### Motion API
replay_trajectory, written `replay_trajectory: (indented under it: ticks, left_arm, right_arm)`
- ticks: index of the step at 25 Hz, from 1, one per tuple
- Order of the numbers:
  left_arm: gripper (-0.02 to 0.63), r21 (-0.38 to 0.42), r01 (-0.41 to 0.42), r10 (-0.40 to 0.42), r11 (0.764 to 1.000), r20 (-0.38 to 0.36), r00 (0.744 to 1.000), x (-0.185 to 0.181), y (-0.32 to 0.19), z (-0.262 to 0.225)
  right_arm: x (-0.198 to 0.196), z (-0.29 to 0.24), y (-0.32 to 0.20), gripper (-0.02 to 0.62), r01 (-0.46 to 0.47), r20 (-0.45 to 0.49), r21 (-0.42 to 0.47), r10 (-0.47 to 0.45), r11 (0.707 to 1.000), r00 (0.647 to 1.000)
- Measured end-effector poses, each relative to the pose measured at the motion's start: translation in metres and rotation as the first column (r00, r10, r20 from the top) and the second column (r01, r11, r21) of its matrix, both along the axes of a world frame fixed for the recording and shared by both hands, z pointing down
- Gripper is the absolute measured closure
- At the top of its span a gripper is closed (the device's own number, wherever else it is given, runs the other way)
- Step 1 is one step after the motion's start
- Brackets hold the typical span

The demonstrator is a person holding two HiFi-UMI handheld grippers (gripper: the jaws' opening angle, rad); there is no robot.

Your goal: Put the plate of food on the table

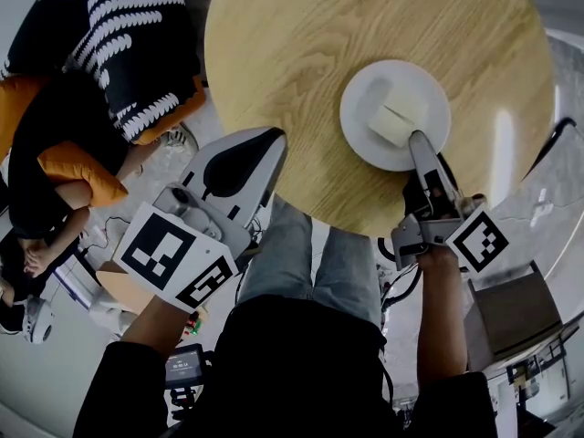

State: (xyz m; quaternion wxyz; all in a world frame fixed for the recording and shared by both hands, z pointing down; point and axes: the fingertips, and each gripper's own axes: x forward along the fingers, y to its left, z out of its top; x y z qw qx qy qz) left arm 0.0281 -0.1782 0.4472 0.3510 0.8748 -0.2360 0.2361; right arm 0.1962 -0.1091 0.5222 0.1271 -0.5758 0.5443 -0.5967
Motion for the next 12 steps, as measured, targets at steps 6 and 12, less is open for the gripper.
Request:
replay_trajectory:
  ticks: [6, 12]
  left_arm:
    - [0.594, -0.001, -0.002, 0.002, 1.0, 0.001, 1.0, -0.002, 0.005, 0.007]
    - [0.595, 0.008, -0.008, 0.008, 1.0, -0.003, 1.0, -0.002, 0.012, -0.003]
  right_arm:
    - [-0.003, 0.002, 0.006, 0.478, 0.125, -0.052, 0.028, -0.124, 0.992, 0.991]
    - [-0.01, -0.013, 0.015, 0.456, 0.252, -0.038, 0.099, -0.249, 0.963, 0.968]
